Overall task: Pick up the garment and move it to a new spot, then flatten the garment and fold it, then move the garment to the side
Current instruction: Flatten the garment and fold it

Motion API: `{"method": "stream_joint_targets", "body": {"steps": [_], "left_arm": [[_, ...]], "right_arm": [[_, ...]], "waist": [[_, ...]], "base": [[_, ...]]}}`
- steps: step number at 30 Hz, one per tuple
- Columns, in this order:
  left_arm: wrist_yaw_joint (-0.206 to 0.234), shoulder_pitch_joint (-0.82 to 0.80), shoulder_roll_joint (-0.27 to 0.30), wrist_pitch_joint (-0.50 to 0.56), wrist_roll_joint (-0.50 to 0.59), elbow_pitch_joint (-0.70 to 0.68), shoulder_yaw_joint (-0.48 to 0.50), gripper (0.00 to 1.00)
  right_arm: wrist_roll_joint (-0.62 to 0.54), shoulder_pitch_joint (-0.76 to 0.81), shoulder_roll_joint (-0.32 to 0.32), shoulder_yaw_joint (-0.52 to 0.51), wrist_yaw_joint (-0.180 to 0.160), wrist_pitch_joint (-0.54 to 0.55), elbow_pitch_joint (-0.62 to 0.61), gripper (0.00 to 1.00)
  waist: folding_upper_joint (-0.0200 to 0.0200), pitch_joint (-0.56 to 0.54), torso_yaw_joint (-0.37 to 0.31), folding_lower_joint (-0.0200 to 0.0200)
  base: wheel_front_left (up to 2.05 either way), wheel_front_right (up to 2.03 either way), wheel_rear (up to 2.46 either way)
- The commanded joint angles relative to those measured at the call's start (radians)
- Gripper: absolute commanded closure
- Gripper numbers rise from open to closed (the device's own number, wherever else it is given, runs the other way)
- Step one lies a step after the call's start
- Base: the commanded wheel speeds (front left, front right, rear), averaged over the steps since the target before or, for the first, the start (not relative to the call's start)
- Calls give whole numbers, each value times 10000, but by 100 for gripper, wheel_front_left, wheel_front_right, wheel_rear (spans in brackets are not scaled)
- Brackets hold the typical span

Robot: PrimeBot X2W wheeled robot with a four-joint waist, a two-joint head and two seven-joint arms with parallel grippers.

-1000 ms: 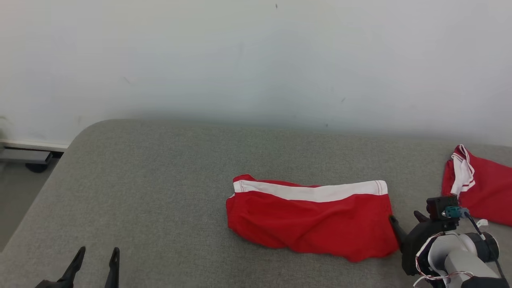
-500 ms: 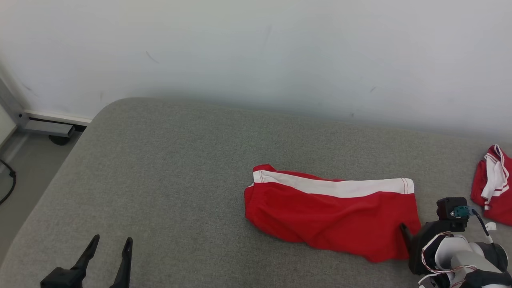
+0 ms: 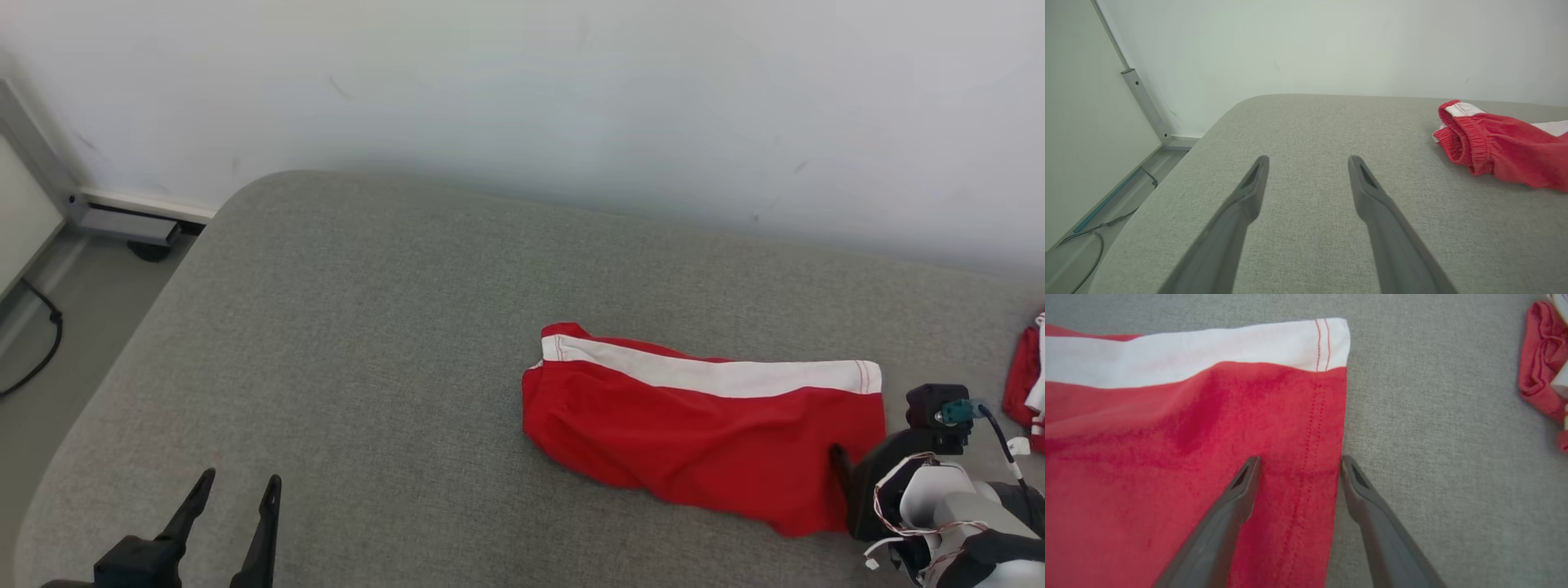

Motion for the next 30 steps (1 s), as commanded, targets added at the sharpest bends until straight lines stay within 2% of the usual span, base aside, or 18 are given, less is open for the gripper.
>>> {"method": "stream_joint_targets", "body": {"steps": [1,6,10,11,12,13,14,22,30], "left_arm": [[-5,-148,42,-71,-48,66,10,0],[3,-273,14,-150,-95,181,-46,0],[6,-347,-12,-241,-129,308,-81,0],[25,-352,-9,-258,-160,373,-85,0],[37,-354,-7,-290,-178,397,-83,0],[46,-356,-2,-310,-187,418,-81,0],[57,-361,1,-316,-195,443,-81,0],[74,-331,-21,-393,-280,615,-168,0],[64,-134,-1,-481,-407,750,-224,0]], "right_arm": [[-75,-127,-18,-33,-2,23,27,0],[-144,-263,36,-180,-2,85,43,0],[-25,-95,124,-369,-2,723,67,0],[111,-90,246,-480,-2,973,71,13],[163,-96,340,-473,-2,1088,75,38],[244,-117,420,-470,1,1125,78,91],[336,-142,418,-512,1,1115,78,100],[542,-189,99,-195,-13,864,-29,100],[726,-39,-552,439,-12,802,-410,100]], "waist": [[-2,130,127,-1],[-2,296,280,-1],[-2,363,348,-1],[-2,379,350,-1],[-2,384,341,-1],[-2,389,325,-1],[-2,389,307,-1],[-2,191,85,-1],[-2,-162,-220,-1]], "base": [[0,0,0],[0,0,0],[0,0,0],[0,0,0],[0,0,0],[0,0,0],[0,0,0],[0,0,0],[0,0,0]]}}
